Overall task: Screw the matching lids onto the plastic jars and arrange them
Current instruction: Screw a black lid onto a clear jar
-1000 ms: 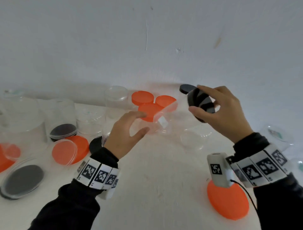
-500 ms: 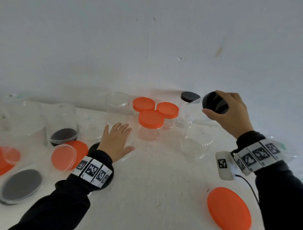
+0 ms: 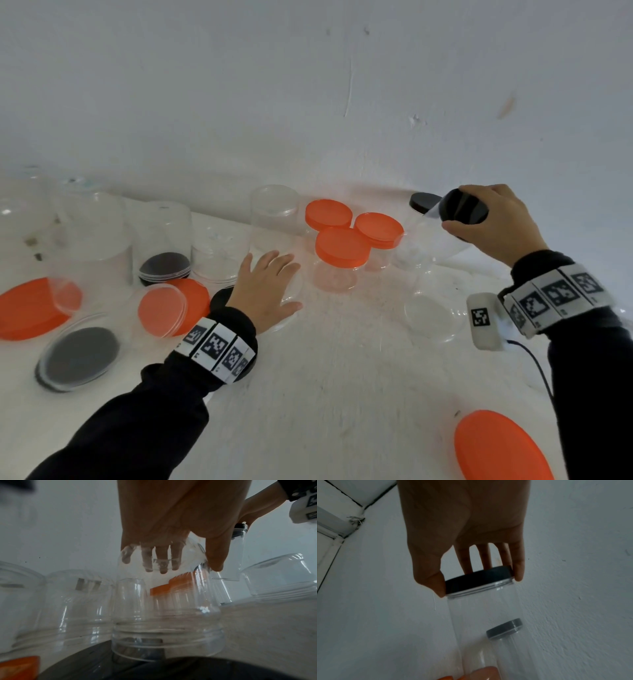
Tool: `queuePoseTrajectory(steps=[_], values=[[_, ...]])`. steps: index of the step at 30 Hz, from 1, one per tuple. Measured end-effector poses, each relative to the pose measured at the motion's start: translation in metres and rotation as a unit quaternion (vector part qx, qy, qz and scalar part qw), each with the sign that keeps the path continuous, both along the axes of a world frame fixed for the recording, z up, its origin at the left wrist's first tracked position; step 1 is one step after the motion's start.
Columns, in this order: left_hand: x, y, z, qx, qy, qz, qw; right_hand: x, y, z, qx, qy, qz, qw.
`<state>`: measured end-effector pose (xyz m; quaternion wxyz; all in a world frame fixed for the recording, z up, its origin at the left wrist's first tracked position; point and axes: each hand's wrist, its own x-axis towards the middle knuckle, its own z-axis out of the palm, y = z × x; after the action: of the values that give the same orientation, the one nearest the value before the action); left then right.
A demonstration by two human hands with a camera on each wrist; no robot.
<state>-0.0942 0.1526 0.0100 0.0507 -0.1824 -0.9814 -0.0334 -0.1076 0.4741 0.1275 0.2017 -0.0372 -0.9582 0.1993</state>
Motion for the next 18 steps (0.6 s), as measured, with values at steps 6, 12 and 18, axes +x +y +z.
queuePoseTrajectory(steps=[6,12,18], values=[[0.002,0.000,-0.002,0.013,0.006,0.000,1.000,-0.010,0.002,0.006,0.031,-0.027,0.009,0.999],[0.002,0.000,-0.002,0.027,0.008,-0.001,1.000,-0.020,0.000,-0.006,0.036,-0.086,0.045,0.995],[0.002,0.000,-0.003,0.038,0.011,-0.003,0.999,-0.027,-0.005,-0.024,0.032,-0.134,0.048,0.989]])
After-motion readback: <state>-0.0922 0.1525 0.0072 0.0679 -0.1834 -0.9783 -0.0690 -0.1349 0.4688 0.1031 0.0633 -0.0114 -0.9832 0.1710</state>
